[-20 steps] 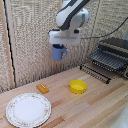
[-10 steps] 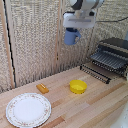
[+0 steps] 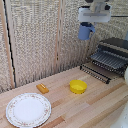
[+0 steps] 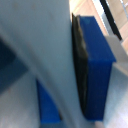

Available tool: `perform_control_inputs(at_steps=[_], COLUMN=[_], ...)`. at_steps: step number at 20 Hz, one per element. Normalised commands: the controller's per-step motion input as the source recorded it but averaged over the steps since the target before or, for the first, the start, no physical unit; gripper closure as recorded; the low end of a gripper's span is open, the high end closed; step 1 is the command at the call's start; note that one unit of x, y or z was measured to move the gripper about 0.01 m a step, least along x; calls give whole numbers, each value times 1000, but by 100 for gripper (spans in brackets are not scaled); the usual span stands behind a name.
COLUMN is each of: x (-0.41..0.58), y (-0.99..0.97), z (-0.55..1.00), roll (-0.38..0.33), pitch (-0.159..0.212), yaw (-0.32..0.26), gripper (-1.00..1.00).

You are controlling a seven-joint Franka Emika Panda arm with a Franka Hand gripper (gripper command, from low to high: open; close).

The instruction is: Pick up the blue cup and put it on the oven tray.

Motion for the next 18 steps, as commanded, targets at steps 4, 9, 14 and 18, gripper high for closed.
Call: perform_control_inputs(at_steps=[4, 9, 14, 18], x=[-130, -22, -28, -26], y=[-799, -993, -851, -382], z=[101, -17, -150, -382], roll=[-10, -20, -102, -220], pitch=[138, 81, 103, 130], yaw=[-122, -51, -45, -20], gripper=[100, 100, 100, 100])
